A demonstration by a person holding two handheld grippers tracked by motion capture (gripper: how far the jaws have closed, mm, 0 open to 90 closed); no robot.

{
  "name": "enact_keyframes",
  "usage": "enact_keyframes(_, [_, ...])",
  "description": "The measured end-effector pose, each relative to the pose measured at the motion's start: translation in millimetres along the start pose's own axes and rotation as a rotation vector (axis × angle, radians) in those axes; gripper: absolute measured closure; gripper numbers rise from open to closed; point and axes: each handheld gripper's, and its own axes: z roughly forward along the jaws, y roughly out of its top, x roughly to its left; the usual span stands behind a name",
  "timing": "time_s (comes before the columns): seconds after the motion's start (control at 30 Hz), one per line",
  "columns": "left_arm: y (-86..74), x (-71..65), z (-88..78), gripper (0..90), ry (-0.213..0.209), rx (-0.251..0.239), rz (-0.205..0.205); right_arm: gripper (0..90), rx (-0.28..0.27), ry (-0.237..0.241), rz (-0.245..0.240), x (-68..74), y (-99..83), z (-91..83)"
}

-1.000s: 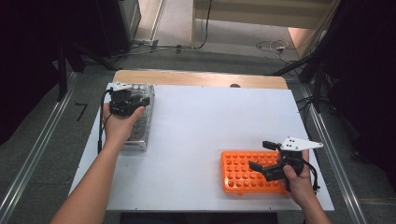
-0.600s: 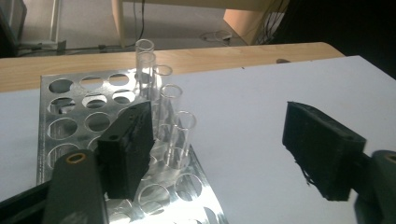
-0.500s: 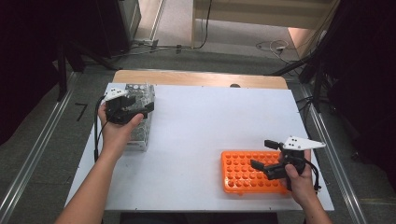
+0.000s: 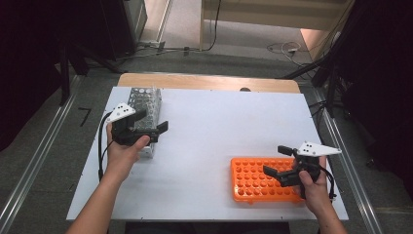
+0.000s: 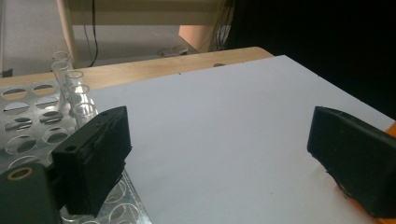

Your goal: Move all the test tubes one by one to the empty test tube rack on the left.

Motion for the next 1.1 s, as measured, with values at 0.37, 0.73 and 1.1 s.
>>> enact_keyframes(0.37, [-14.9,-18.7,-19.9,0.0,-0.049,-0.014,0.030,0.0,-0.005,-0.018,0.011,-6.3,-2.3,-3.2])
enact_keyframes(0.73, [-33.7,-32.8,-34.5,0.0,-0.084,-0.026,0.063,0.0,-0.011,-0.041,0.031,-15.4,-6.3,-7.5])
enact_keyframes(1.1, [-54.1,-23.6,-51.7,0.0,-0.096,-0.048,0.051,0.0,-0.028,-0.070,0.055,-28.8,-12.7,-16.8])
